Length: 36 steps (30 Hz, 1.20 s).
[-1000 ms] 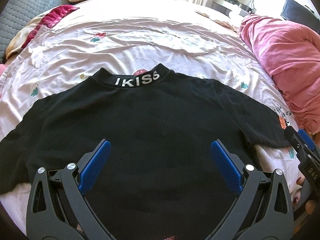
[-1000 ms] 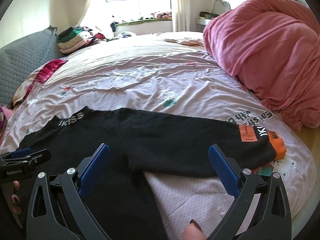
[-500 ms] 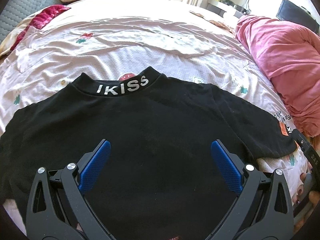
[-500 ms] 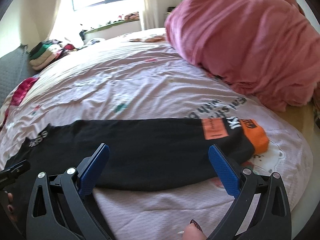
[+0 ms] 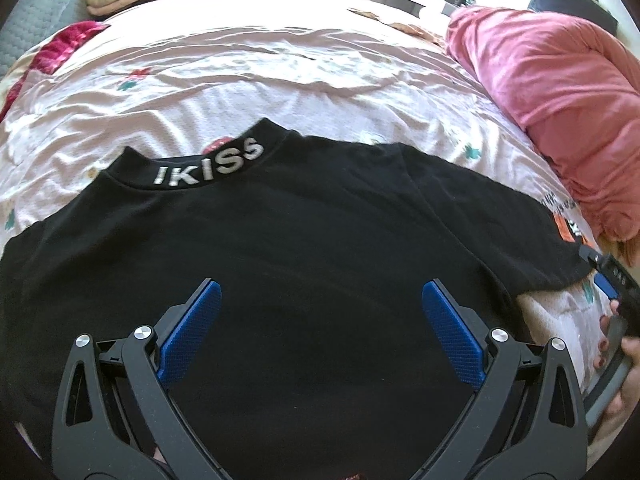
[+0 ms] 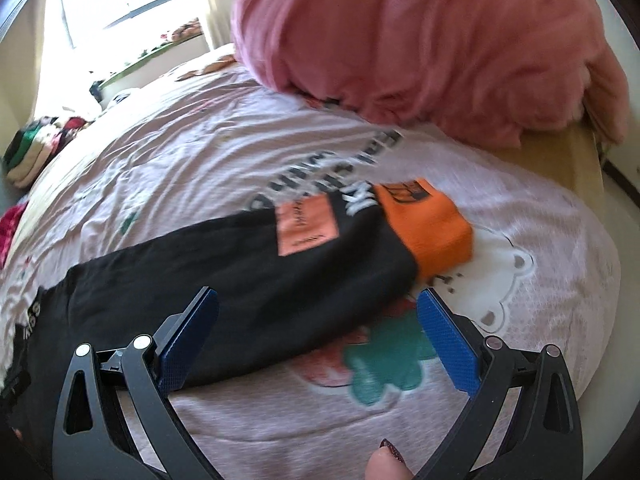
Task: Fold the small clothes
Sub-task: 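Close the right gripper on the orange sleeve cuff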
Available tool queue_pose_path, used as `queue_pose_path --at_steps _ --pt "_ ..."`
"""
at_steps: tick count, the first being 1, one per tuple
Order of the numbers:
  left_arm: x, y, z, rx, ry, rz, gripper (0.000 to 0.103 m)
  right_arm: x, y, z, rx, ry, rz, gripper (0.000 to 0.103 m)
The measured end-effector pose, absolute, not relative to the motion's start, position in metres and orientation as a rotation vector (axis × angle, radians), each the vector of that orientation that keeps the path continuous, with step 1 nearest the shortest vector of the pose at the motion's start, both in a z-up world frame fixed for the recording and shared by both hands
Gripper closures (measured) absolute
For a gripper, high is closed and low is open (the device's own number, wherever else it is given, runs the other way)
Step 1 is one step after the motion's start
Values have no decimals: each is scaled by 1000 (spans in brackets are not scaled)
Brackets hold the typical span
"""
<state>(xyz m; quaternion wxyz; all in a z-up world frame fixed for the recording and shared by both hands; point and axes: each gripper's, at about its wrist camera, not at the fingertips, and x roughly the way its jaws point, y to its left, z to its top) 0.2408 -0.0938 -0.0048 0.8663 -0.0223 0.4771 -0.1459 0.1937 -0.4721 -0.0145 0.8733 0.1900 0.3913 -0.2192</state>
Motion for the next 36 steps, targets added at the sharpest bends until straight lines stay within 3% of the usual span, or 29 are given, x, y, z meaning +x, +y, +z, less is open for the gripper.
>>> queue_pose_path --at_steps 13,14,15,18,21,36 --pt "233 -113 -14 24 1008 -384 8 208 -514 -32 522 778 -450 6" --pt "233 -112 -13 23 1006 -381 8 211 -515 -31 521 769 -441 16" --pt "233 -111 -12 19 1005 -379 8 214 -515 -32 522 764 -431 42" --pt "234 -106 -8 -14 1008 -378 8 216 -519 -32 556 734 -396 68" --pt "235 -100 -1 -34 1004 -367 8 212 -514 -18 541 661 -341 88" --pt "233 -62 52 -173 979 -329 8 220 -412 49 365 477 22 91"
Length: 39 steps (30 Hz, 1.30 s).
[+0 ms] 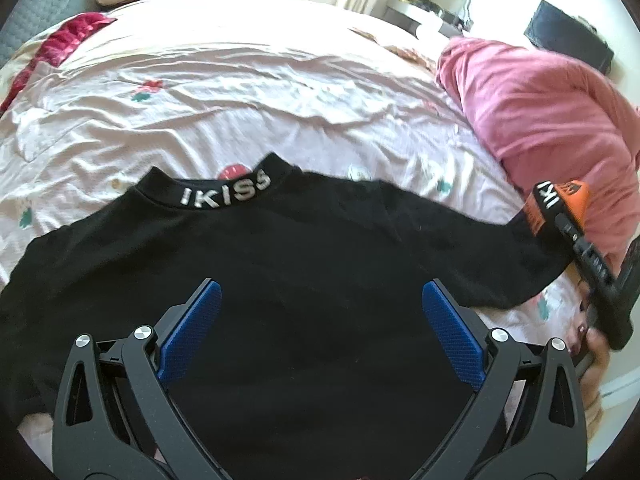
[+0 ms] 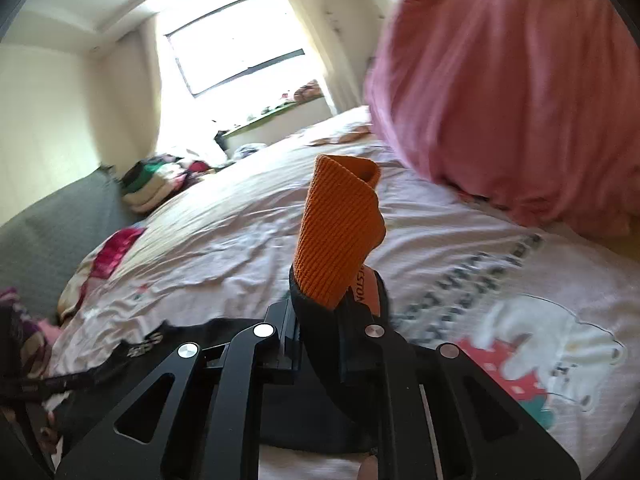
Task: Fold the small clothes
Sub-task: 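Close the right gripper on the orange sleeve cuff, then carry the cuff across the shirt body toward the left gripper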
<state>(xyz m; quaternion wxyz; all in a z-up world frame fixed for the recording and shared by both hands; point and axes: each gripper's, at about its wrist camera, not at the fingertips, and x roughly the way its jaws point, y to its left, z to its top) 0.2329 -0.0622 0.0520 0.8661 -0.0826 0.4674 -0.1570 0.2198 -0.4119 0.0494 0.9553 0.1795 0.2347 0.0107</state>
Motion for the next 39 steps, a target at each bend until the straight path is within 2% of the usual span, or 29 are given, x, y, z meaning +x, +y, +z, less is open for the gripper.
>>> queue_pose_path --at_steps 13,31,37,39 --pt "238 -16 77 -297 936 -264 8 229 -308 79 231 474 252 91" --pt "253 36 45 -589 1006 -231 8 242 -193 36 62 627 439 91" --pt "259 36 20 -656 1066 -240 8 245 -181 7 81 732 456 86" --pt "260 33 12 -669 1085 -251 8 243 -181 1 100 759 473 73"
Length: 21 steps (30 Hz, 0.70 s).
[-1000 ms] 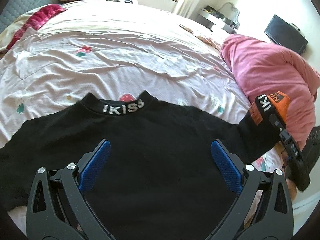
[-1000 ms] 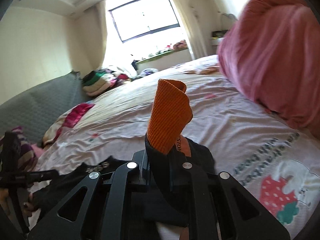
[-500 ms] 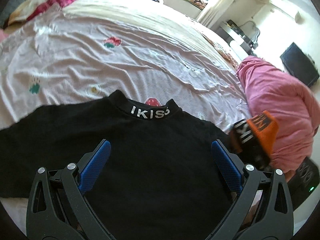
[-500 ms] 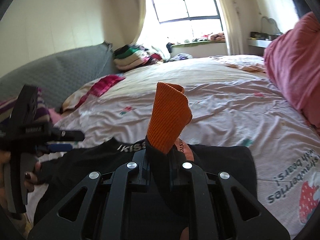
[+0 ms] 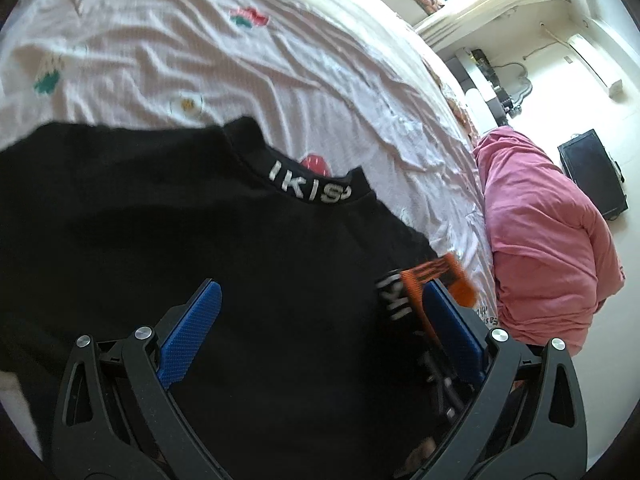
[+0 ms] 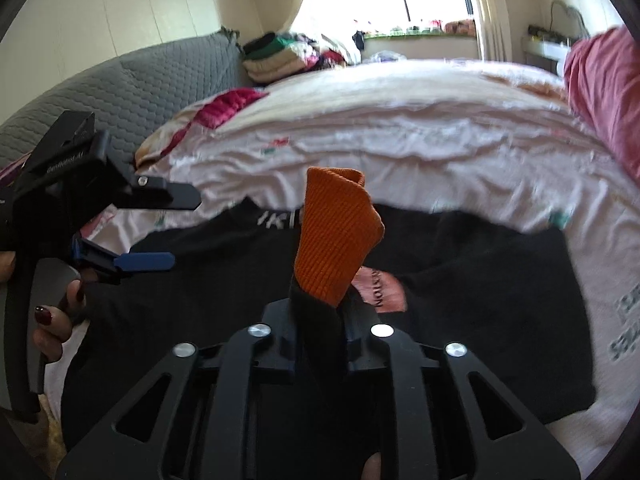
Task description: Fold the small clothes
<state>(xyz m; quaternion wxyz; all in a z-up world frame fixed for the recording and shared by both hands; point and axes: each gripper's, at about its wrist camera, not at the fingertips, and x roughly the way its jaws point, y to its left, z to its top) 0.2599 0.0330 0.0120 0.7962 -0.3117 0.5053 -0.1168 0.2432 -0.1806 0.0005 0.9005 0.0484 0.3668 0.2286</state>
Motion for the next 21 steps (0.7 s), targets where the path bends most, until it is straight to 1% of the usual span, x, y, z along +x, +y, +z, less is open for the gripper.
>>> queue_pose_path --at_steps 2,5,7,8,9,11,12,14,19,20,21 --pt "261 28 5 -678 1102 -271 9 241 -179 -3 110 768 497 66" --pt "261 21 -1 -692 1117 -312 10 231 -175 -2 93 770 526 54" --pt "260 16 -7 -697 1132 -334 15 224 -179 -1 92 765 536 53" --pt "260 13 -10 -697 1143 -340 20 221 -182 0 101 763 535 51" --pt "260 11 -13 -696 1151 -343 28 217 -189 1 120 762 529 50" --pt "260 8 -16 -697 1161 -361 37 214 -202 3 153 760 506 49" --pt "260 5 -18 -698 1167 -374 40 214 -208 5 167 759 492 49" --pt "259 2 -20 -698 1169 -390 43 213 -224 8 202 750 452 48" --pt "257 -13 -31 -617 1193 -366 45 214 -255 18 275 720 386 48" --pt "257 -16 -32 -600 1188 -359 49 214 -258 19 281 716 377 48" --pt "255 -19 -31 -565 1177 -349 56 214 -262 21 285 710 367 48"
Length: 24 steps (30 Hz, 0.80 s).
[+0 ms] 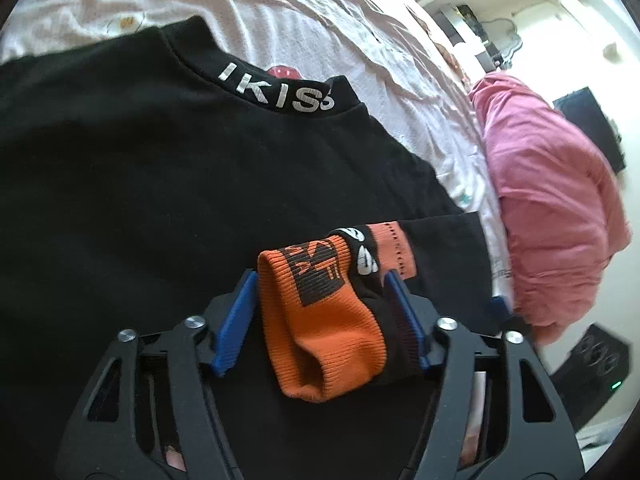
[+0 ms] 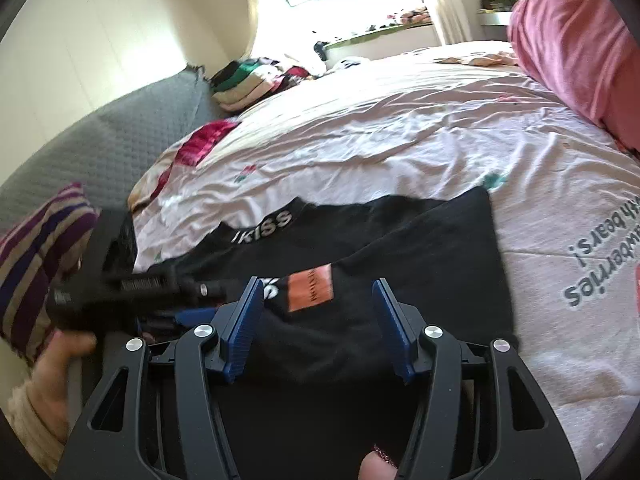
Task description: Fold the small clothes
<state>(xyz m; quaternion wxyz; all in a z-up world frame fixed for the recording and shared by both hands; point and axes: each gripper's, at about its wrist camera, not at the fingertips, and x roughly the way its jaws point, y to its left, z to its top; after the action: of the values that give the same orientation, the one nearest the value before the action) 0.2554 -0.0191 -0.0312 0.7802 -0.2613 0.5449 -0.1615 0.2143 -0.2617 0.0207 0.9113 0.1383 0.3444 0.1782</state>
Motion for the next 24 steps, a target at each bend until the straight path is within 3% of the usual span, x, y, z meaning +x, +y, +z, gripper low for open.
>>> queue_pose_path --at_steps 1,3,4,16,24 --pt "254 -22 -30 -532 1170 -340 62 215 -265 22 288 705 359 48" --pt "253 -25 -29 -509 1160 -362 92 216 -269 22 287 700 344 48" --pt "253 -25 -30 -520 1157 -384 95 216 -272 23 289 697 335 48" --pt "238 12 40 -492 971 -435 97 214 -295 26 241 667 244 48" --pt "232 49 46 -508 952 -358 97 215 -303 23 249 679 223 48"
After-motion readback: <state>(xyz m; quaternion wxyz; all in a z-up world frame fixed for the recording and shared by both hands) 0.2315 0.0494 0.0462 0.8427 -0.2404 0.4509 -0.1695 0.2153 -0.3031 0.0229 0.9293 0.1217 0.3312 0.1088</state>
